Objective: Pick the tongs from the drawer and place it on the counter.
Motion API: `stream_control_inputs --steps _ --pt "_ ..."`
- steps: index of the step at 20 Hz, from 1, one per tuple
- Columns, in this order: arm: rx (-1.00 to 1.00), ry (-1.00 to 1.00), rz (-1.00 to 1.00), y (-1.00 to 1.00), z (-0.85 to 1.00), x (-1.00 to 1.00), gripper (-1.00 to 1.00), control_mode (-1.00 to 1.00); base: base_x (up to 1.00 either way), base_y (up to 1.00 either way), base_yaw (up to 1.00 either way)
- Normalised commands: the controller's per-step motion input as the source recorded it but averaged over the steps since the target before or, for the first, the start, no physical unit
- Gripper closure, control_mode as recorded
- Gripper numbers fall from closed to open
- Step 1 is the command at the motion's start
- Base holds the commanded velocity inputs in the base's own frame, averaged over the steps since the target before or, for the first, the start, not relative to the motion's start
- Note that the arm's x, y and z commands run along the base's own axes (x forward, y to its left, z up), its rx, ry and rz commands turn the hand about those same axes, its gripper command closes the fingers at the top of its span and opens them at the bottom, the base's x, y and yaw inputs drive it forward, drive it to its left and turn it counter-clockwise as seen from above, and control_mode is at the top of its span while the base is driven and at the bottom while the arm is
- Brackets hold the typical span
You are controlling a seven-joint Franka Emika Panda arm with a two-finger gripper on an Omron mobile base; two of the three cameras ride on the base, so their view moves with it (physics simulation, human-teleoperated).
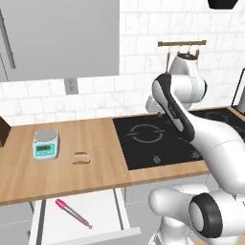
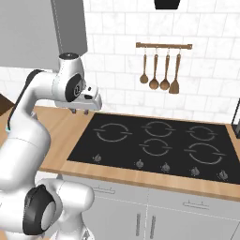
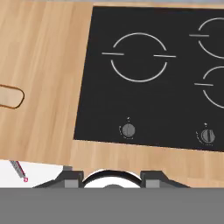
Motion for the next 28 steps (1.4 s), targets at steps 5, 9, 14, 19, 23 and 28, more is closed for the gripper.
stream_control_inputs --steps 5,9,14,19,23,28 --pt "0.01 0.0 0.0 0.07 -0.04 -0.57 -1.0 -1.0 0.0 0.0 0.0" --pt "0.05 0.0 0.0 0.43 -0.24 -1.0 -1.0 -1.0 0.0 0.0 0.0" --pt "0.07 0.01 0.0 0.64 -0.42 -0.91 -1.0 -1.0 0.0 0.0 0.0" --pt "0.02 0.04 0.0 0.98 -0.65 -0.47 -1.0 -1.0 0.0 0.0 0.0" --pt "0.0 0.06 0.0 1.0 -0.62 -0.34 -1.0 -1.0 0.0 0.0 0.0" --pt "0.01 0.1 0.0 0.93 -0.61 -0.16 -1.0 -1.0 0.0 0.0 0.0"
